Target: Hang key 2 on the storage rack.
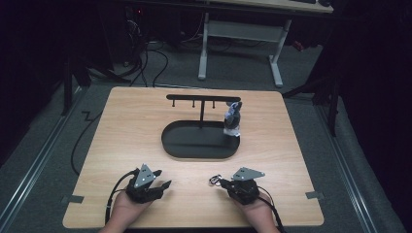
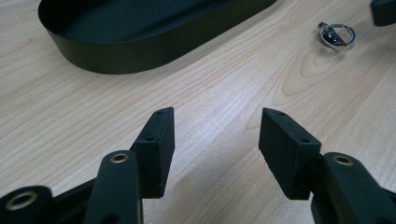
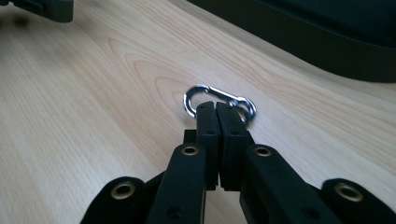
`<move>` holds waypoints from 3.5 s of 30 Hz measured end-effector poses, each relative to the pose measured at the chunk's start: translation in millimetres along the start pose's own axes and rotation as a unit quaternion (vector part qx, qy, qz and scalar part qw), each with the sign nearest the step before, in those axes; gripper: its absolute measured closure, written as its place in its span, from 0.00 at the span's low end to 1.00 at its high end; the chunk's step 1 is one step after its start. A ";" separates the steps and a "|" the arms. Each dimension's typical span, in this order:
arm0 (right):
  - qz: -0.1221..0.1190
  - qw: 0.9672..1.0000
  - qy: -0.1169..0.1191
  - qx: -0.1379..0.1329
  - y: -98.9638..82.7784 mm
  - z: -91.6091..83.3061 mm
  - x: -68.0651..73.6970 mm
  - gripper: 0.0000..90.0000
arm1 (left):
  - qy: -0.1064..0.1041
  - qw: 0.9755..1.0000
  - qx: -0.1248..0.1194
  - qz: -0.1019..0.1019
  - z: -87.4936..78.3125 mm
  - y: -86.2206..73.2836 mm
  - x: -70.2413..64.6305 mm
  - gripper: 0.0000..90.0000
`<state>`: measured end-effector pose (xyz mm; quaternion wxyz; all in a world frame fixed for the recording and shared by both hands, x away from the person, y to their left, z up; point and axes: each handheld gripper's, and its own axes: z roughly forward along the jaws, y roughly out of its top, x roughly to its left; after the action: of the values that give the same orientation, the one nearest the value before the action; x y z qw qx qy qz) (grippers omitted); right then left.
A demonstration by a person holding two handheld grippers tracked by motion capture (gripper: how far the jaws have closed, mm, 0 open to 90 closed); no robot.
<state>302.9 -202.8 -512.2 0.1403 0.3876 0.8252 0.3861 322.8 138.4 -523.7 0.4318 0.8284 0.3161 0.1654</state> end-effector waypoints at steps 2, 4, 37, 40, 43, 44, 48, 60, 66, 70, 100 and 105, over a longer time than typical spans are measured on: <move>0.001 1.000 -0.003 0.000 3.4 6.2 2.0 0.99 | 0.000 1.000 -0.001 0.001 -0.2 -0.2 -0.2 0.51; 0.000 1.000 -0.007 0.007 4.8 12.6 2.7 0.98 | 0.000 1.000 -0.001 0.000 -0.3 -0.4 0.2 0.51; -0.005 0.999 -0.038 0.014 5.1 23.0 -3.3 0.97 | -0.005 1.000 0.007 0.004 2.6 -1.1 -1.0 0.51; -0.011 0.999 -0.044 0.019 3.9 24.0 -3.3 0.98 | -0.006 1.000 0.008 0.004 2.2 -1.1 -0.8 0.51; -0.012 0.999 -0.046 0.022 2.8 23.6 -5.0 0.98 | -0.006 1.000 0.007 0.004 1.9 -1.1 -0.7 0.51; -0.011 0.999 -0.045 0.022 2.3 23.3 -5.8 0.98 | -0.006 1.000 0.007 0.004 1.9 -1.1 -0.7 0.51; -0.012 0.998 -0.050 0.024 -0.5 20.6 -10.4 0.98 | -0.006 1.000 0.006 0.003 1.2 -1.2 -0.5 0.51; 0.005 0.997 -0.075 0.027 -15.2 0.5 -37.3 0.98 | -0.006 1.000 0.007 0.002 1.0 -1.8 -0.3 0.51; 0.021 0.995 -0.095 0.030 -26.8 -16.7 -59.9 0.98 | -0.006 1.000 0.007 -0.001 1.0 -2.4 -0.1 0.51; 0.037 0.994 -0.102 0.025 -35.3 -27.1 -74.4 0.98 | -0.006 1.000 0.009 -0.001 2.1 -2.5 0.3 0.51; 0.019 0.997 -0.071 -0.025 -19.7 -42.2 -36.9 0.96 | -0.008 1.000 0.009 0.004 2.1 -1.0 -0.8 0.51; 0.007 0.998 -0.058 0.008 -19.7 -23.8 -28.2 0.96 | -0.008 1.000 0.009 0.004 2.1 -1.0 -0.4 0.51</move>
<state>298.5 -244.3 -513.1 0.1822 0.4159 0.8161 0.3575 323.2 137.3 -525.6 0.4261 0.8349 0.3110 0.1573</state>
